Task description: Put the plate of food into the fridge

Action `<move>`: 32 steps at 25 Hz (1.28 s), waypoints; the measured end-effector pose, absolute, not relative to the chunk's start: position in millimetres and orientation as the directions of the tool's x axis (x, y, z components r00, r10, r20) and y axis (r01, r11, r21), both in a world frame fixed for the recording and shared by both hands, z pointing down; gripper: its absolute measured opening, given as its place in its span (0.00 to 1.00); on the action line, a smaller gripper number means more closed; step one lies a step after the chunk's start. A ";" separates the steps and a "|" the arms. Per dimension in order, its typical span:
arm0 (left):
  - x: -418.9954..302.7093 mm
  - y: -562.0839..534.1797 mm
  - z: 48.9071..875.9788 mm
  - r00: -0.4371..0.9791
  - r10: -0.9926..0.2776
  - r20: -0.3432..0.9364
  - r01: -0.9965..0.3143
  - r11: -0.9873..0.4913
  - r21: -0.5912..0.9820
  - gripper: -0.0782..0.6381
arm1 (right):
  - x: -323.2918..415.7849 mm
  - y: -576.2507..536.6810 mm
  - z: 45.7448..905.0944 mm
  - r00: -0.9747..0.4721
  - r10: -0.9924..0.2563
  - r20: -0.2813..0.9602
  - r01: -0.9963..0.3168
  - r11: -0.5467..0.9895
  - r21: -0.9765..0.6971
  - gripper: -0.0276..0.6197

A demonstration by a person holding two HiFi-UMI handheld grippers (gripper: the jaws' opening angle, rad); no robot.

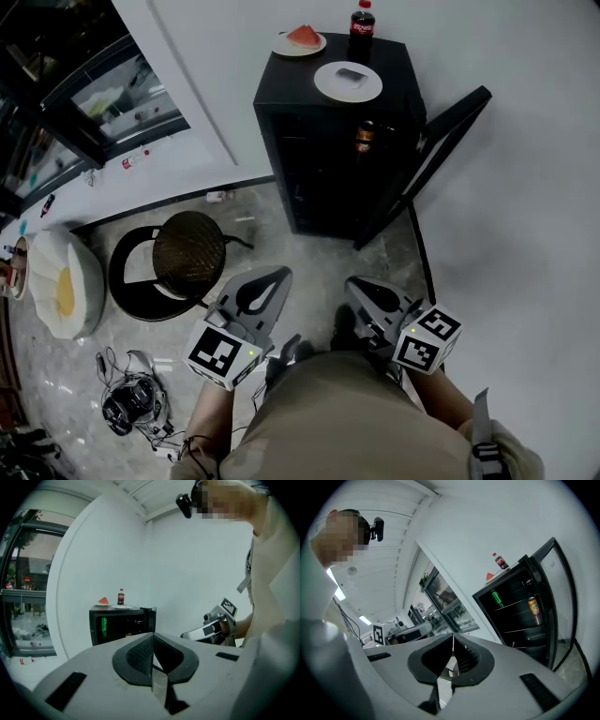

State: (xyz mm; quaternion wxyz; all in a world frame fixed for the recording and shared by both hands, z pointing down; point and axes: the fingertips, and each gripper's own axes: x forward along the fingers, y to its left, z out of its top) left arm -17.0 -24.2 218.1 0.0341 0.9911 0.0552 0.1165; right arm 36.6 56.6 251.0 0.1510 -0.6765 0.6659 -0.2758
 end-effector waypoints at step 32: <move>235.7 -107.1 203.6 0.899 -0.109 0.424 0.177 -0.795 -0.580 0.21 | 161.8 90.4 289.0 -0.060 -0.977 0.206 -0.739 -0.095 -0.667 0.08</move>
